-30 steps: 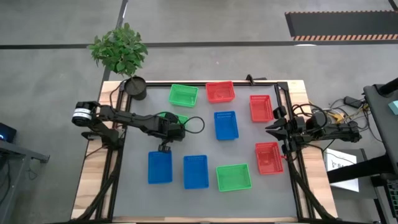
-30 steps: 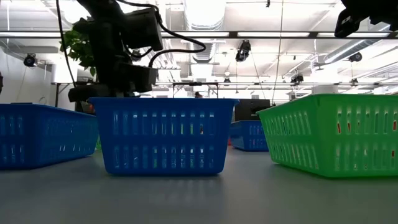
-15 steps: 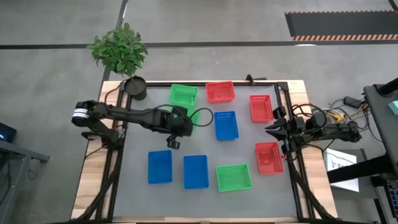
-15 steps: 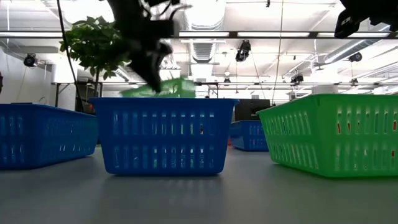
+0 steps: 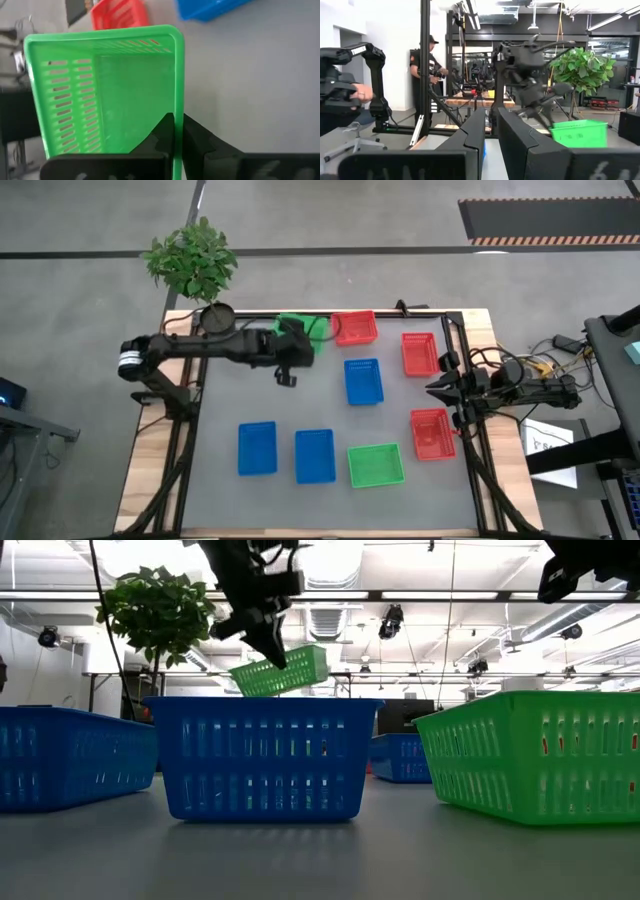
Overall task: Stack baskets by color
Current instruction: Stack the middle green bin on the top green bin
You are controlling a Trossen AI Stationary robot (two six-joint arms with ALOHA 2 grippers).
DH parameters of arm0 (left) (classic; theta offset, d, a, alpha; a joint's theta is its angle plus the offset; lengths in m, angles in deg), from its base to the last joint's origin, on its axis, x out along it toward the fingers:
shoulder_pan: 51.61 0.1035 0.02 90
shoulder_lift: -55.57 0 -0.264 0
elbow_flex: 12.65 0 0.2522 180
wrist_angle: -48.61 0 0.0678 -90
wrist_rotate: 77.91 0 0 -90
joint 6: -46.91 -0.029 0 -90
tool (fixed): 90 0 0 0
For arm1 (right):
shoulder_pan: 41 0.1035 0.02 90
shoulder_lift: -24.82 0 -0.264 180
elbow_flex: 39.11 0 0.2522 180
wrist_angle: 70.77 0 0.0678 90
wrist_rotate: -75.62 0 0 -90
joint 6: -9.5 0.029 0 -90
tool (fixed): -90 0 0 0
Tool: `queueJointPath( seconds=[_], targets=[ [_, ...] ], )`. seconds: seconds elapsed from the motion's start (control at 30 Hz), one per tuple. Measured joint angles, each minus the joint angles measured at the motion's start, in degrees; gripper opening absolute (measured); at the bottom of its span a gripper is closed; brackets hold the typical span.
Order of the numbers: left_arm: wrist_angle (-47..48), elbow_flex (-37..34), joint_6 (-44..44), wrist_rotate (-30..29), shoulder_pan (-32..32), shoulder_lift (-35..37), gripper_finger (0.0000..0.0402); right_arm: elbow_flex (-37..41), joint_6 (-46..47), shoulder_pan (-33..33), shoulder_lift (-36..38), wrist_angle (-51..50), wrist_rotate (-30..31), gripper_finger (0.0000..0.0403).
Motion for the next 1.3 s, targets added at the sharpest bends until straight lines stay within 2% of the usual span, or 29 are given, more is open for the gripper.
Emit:
queueJointPath(
  seconds=[0.33,0.47,0.7,1.17,1.3],
  targets=[
    [-1.53,-0.29,-1.72,0.23,7.01,-3.43,0.0,0.04,0.0,0.0,0.0,-0.44,0.02,0.0043],
    [-3.09,-0.33,-3.78,2.59,8.94,-5.43,0.0,0.04,0.01,0.0,0.0,-0.51,0.03,0.0043],
    [-3.2,1.27,-6.79,3.33,10.98,-8.34,0.0,0.04,0.39,0.0,0.02,-0.49,0.04,0.0043],
    [-3.24,-0.04,-7.19,4.65,13.59,-8.55,0.0,0.04,0.08,-0.02,0.02,-0.51,0.06,0.0043],
    [-3.33,-0.07,-7.08,7.27,14.06,-8.55,0.0,0.04,-0.02,-0.02,0.02,-0.56,0.06,0.0043]
  ],
)
